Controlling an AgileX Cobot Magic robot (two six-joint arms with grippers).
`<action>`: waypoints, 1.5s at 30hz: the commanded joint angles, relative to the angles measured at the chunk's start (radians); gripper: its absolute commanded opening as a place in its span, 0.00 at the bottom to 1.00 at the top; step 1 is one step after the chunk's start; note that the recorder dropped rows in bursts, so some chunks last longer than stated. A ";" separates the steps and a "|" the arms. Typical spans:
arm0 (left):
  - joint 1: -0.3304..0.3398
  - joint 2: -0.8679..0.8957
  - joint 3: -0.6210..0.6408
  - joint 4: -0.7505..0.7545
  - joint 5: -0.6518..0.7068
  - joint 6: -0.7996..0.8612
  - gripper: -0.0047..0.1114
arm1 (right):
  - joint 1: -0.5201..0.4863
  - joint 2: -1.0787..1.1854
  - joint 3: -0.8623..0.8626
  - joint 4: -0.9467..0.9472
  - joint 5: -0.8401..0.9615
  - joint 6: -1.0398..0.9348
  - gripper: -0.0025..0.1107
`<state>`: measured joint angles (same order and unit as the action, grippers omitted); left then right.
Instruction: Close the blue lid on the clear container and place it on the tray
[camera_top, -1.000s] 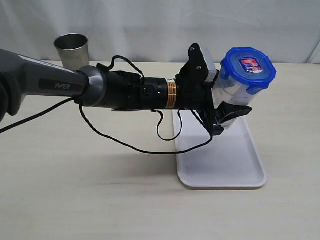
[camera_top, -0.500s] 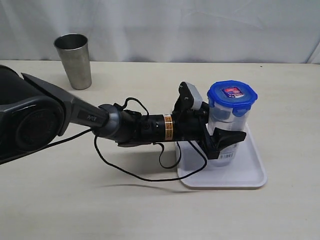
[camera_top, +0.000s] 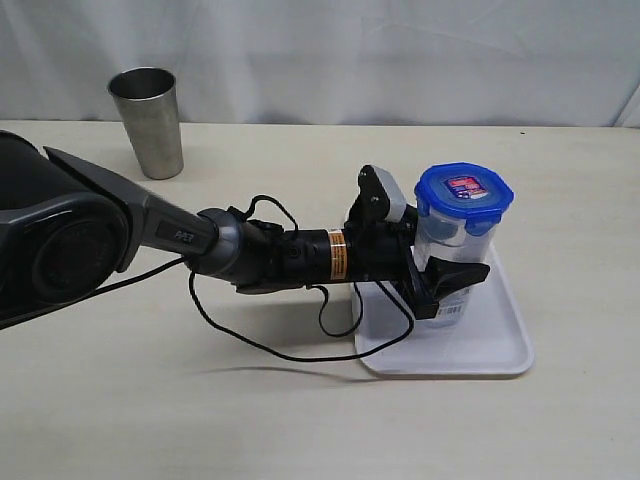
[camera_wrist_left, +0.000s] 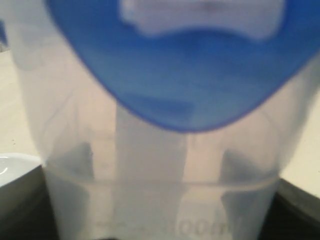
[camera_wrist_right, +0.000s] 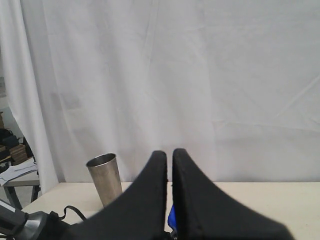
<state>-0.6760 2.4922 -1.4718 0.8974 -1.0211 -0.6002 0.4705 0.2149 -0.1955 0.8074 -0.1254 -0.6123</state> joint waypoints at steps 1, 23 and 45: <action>0.000 -0.010 -0.008 -0.016 0.024 0.001 0.35 | -0.005 -0.007 0.004 -0.009 -0.001 0.000 0.06; 0.018 -0.017 -0.008 0.064 0.024 0.001 0.76 | -0.005 -0.007 0.004 -0.009 0.025 -0.025 0.06; 0.137 -0.051 -0.008 0.394 0.015 -0.118 0.76 | -0.005 -0.007 0.004 -0.009 0.025 -0.029 0.06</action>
<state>-0.5481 2.4509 -1.4733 1.2617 -0.9896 -0.6844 0.4705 0.2149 -0.1955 0.8074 -0.1051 -0.6329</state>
